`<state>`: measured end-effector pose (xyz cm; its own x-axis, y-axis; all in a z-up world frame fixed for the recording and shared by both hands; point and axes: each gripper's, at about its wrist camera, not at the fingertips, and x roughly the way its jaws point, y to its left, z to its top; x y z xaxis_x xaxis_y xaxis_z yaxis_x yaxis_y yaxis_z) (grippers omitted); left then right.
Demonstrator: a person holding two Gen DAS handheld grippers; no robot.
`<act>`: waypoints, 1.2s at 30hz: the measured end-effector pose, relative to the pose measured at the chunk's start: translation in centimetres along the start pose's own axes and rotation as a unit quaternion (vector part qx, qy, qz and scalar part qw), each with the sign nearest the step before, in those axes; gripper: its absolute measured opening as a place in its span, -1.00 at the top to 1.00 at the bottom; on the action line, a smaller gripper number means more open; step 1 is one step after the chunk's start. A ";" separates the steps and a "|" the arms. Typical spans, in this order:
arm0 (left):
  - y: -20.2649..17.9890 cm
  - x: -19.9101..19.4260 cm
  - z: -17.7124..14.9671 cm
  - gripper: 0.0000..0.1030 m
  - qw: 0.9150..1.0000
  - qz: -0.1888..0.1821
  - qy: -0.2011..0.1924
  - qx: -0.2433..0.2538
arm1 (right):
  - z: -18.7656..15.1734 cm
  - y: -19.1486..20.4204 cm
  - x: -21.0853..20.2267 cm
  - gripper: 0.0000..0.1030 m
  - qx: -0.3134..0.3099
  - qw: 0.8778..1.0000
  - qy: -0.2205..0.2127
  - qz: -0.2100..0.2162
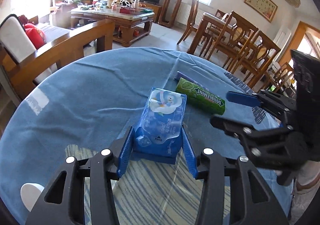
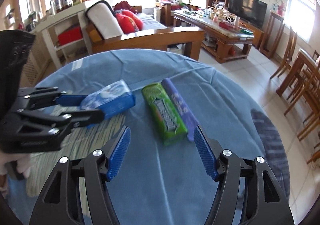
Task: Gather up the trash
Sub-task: 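Grasp the blue wet-wipe pack with left tool while right tool grasps green gum box, then carry the wipe pack and gum box over the black bin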
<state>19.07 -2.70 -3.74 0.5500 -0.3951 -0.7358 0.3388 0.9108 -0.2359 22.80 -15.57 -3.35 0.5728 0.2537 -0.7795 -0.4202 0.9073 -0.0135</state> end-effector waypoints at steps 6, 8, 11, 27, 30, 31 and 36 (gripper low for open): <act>0.8 -0.7 -0.2 0.10 1.000 -0.001 -0.007 -0.018 | 0.9 0.9 1.9 0.11 -0.018 1.000 0.015 0.005; 0.8 -0.8 -0.2 0.10 1.000 -0.001 -0.009 -0.018 | 1.2 1.1 2.5 0.17 -0.019 1.000 0.018 0.009; 0.6 -0.8 -0.2 0.10 1.000 -0.002 -0.008 -0.017 | 1.3 1.2 2.6 0.38 -0.014 1.000 0.019 0.019; -0.5 -1.7 0.1 0.10 0.998 -0.039 -0.039 0.017 | -5.4 1.0 -8.5 0.39 0.131 0.987 -0.071 0.066; -1.2 -2.0 0.3 0.10 0.997 -0.053 -0.047 0.025 | -7.9 1.1 -11.2 0.39 0.164 0.979 -0.097 0.069; -1.6 -2.3 0.2 0.10 0.997 -0.054 -0.051 0.030 | -9.1 1.1 -12.6 0.39 0.176 0.976 -0.107 0.070; -4.8 -5.4 -1.5 0.10 0.994 -0.071 -0.065 0.056 | -13.4 1.2 -17.5 0.39 0.192 0.971 -0.129 0.068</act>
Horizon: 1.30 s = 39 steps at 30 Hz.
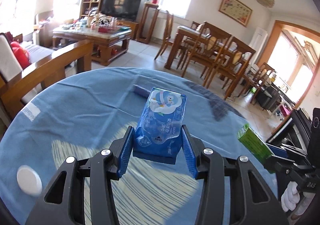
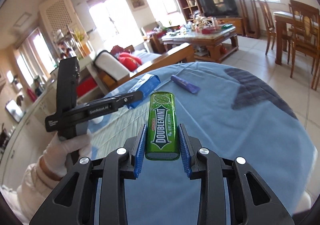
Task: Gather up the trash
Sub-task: 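Carry the wipe pack and gum box over the black bin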
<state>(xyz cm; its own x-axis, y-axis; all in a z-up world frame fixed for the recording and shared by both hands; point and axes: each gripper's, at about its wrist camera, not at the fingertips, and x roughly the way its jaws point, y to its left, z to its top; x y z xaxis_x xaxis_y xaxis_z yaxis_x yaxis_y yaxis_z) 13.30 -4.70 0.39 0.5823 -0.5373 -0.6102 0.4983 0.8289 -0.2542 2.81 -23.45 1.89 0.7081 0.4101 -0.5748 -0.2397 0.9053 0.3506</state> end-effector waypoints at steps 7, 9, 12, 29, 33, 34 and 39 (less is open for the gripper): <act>-6.8 -3.8 -2.6 0.10 0.999 -0.032 -0.015 0.036 | -3.8 -0.9 -8.8 0.39 0.002 1.000 -0.025 -0.017; -9.0 -4.3 -3.2 0.10 0.998 -0.042 -0.017 0.049 | -4.9 -1.4 -11.1 0.39 0.002 0.999 -0.033 -0.024; -12.5 -4.5 -3.9 0.10 0.996 -0.060 -0.018 0.071 | -6.6 -2.2 -14.3 0.39 0.007 0.998 -0.043 -0.035; -26.4 -0.6 -8.1 0.10 0.974 -0.164 0.028 0.156 | -15.4 -10.7 -27.5 0.39 0.090 0.984 -0.081 -0.128; -28.9 0.7 -9.0 0.10 0.967 -0.183 0.043 0.171 | -17.9 -13.2 -30.5 0.39 0.117 0.977 -0.092 -0.153; -29.5 1.0 -9.2 0.10 0.965 -0.188 0.046 0.175 | -18.3 -13.7 -31.1 0.39 0.122 0.975 -0.094 -0.158; -33.1 2.1 -10.7 0.10 0.954 -0.214 0.066 0.201 | -21.1 -16.4 -34.1 0.39 0.150 0.966 -0.104 -0.186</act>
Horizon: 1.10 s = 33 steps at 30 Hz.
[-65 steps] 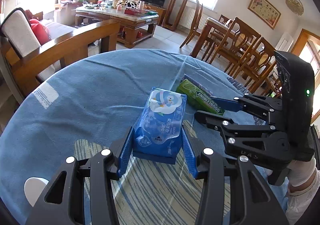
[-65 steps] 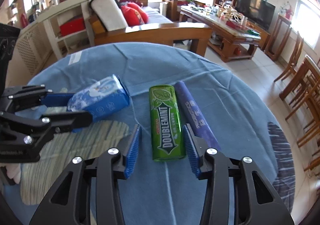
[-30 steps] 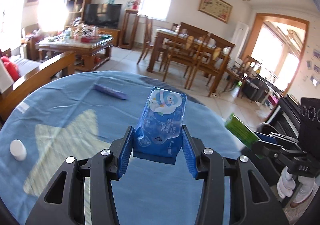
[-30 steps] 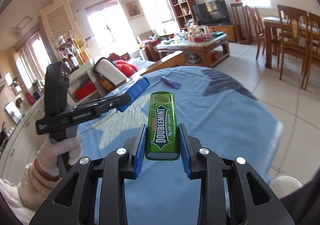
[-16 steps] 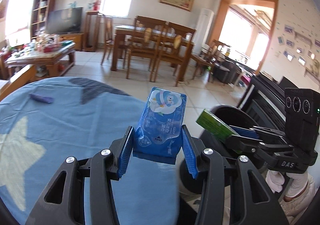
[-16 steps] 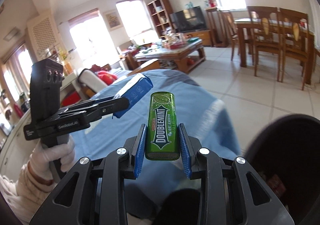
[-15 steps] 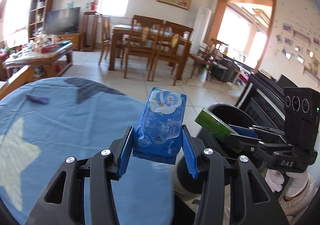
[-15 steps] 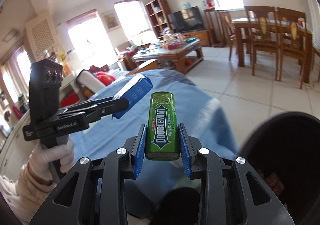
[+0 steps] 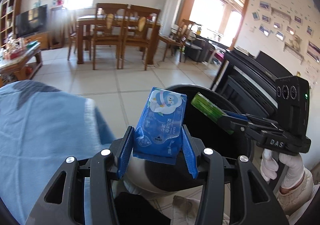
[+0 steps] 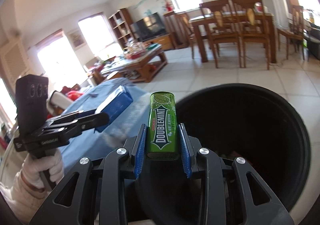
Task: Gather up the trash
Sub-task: 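Carry the wipe pack and gum box over the black bin, then open both tools to drop the wipe pack and gum box into the bin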
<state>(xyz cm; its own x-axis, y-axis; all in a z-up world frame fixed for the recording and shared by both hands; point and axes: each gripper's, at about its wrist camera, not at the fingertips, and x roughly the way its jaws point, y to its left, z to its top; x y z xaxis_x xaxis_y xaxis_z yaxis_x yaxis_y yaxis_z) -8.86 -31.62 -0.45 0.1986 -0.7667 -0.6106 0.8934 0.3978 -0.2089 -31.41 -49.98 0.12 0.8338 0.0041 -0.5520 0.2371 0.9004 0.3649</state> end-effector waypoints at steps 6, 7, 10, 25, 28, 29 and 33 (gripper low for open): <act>-2.4 2.5 -0.4 0.10 0.999 -0.028 0.024 0.022 | -1.4 -3.5 -1.4 0.39 0.018 0.999 -0.004 -0.033; -2.8 3.0 -0.3 0.10 0.999 -0.031 0.028 0.024 | -1.5 -3.9 -1.4 0.39 0.020 0.999 -0.004 -0.039; -3.7 4.0 -0.5 0.10 0.998 -0.041 0.042 0.034 | -2.3 -5.2 -1.5 0.39 0.023 0.998 -0.003 -0.055; -6.3 9.0 -1.7 0.09 0.990 -0.051 0.100 0.082 | -3.3 -8.4 -1.1 0.39 0.049 0.995 -0.001 -0.091; -6.7 9.1 -1.5 0.09 0.990 -0.047 0.100 0.088 | -3.2 -8.4 -1.1 0.39 0.050 0.995 -0.003 -0.091; -6.8 9.1 -1.5 0.09 0.990 -0.049 0.100 0.088 | -3.2 -8.5 -1.1 0.39 0.050 0.995 -0.004 -0.091; -7.5 9.3 -1.6 0.09 0.989 -0.043 0.099 0.099 | -3.0 -8.3 -1.1 0.39 0.048 0.995 -0.005 -0.091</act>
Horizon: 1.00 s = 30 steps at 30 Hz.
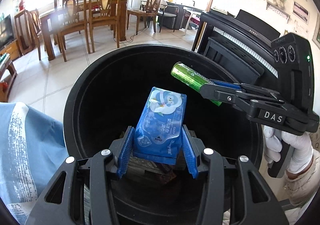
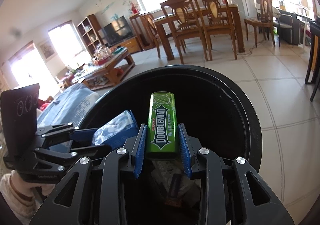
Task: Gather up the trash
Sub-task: 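Open both tools to drop the wipe pack and gum box into the bin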
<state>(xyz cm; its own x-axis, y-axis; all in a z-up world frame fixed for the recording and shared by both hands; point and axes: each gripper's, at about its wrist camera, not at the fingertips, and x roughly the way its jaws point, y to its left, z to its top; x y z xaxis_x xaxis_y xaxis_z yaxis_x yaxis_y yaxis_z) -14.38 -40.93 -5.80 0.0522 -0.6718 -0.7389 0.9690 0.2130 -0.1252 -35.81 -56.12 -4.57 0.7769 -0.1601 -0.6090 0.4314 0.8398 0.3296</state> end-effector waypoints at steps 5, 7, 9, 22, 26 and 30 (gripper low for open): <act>-0.5 0.1 -0.2 0.09 1.000 0.002 0.000 0.008 | 0.0 0.4 -0.1 0.39 0.000 1.000 0.000 0.000; -0.5 0.1 -0.1 0.09 1.000 0.003 0.000 0.008 | 0.0 0.4 0.0 0.39 -0.001 1.000 0.001 -0.001; -0.6 0.1 -0.1 0.09 1.000 0.005 0.000 0.010 | 0.0 0.4 0.0 0.39 -0.001 1.000 0.001 -0.001; -0.8 0.2 0.0 0.08 1.000 0.005 0.000 0.012 | -0.2 0.7 0.2 0.39 -0.003 1.000 0.005 0.000; -0.8 0.2 0.0 0.08 1.000 0.005 0.001 0.013 | -0.3 0.6 0.4 0.39 0.002 1.000 0.005 0.005; -0.7 0.2 0.0 0.07 1.000 0.003 0.001 0.011 | -0.1 0.7 0.4 0.38 0.003 1.000 0.007 0.005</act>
<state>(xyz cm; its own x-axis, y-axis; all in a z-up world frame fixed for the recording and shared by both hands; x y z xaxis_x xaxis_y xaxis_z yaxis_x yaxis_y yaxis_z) -15.05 -41.22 -5.81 0.0574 -0.6691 -0.7409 0.9737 0.2016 -0.1065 -35.22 -55.56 -4.70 0.7748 -0.1435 -0.6157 0.4256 0.8386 0.3401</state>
